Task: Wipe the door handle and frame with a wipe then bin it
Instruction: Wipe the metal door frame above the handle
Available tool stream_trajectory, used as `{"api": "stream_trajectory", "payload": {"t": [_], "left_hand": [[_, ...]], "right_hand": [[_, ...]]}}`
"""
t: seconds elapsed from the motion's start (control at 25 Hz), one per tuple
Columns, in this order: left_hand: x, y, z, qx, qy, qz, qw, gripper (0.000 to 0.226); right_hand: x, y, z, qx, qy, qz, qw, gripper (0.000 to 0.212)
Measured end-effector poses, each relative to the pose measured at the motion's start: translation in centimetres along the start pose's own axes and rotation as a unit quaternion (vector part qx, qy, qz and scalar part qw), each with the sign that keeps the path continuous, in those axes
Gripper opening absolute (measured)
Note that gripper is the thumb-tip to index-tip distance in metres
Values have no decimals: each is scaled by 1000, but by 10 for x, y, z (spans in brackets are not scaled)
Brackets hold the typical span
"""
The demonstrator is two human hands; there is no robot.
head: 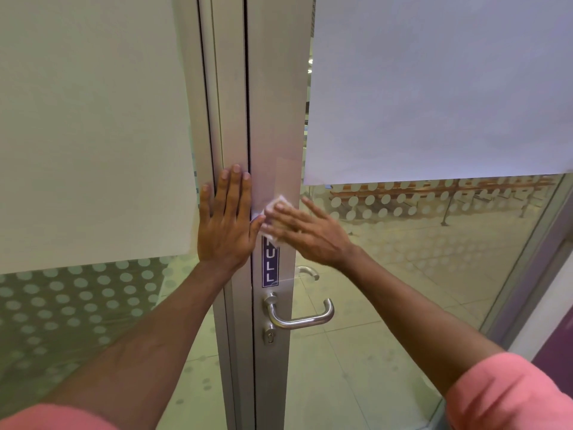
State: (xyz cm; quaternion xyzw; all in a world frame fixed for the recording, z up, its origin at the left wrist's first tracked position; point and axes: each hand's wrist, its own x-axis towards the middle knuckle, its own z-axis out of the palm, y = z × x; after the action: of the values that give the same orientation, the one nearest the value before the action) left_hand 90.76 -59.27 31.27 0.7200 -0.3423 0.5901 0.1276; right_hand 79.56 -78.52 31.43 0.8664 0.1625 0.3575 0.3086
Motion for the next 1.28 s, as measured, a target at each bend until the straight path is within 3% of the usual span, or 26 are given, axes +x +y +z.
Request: {"api": "stream_trajectory", "payload": {"t": [0.16,0.28,0.52,0.72,0.84,0.96,1.04,1.16,1.28], "left_hand": [[-1,0,-1,-1,-7,4,1000,72],[-1,0,-1,-2,-5,4,1000,72],[-2,-1,-1,-7,-20,-1,1000,71],[0,-1,-12,-57,-59,-21,996,69],[-21,10,-28,-130,-89,-68,985,70],[-85,35,-47,-213,-118,-114,963,67],[-139,57,-67,-334,-193,-205,899,52],[-203,89,-97,-495,-317,-364,723,37],[-242,115,-115,-575,-358,-515,527,33]], "right_hand": [[31,14,-14,17,102,110,989,51],[28,-2,-8,54,134,130,981,59],[-36,-47,13,106,-95,-33,989,75],[-68,-71,2,166,-210,-11,963,70],[-79,-101,-12,269,-195,112,937,64],[-83,-143,-35,410,-67,356,837,58],[-88,-177,-45,423,8,437,794,68],[-103,-233,-55,440,25,510,739,74],[-127,-280,-62,445,-18,577,685,71]]}}
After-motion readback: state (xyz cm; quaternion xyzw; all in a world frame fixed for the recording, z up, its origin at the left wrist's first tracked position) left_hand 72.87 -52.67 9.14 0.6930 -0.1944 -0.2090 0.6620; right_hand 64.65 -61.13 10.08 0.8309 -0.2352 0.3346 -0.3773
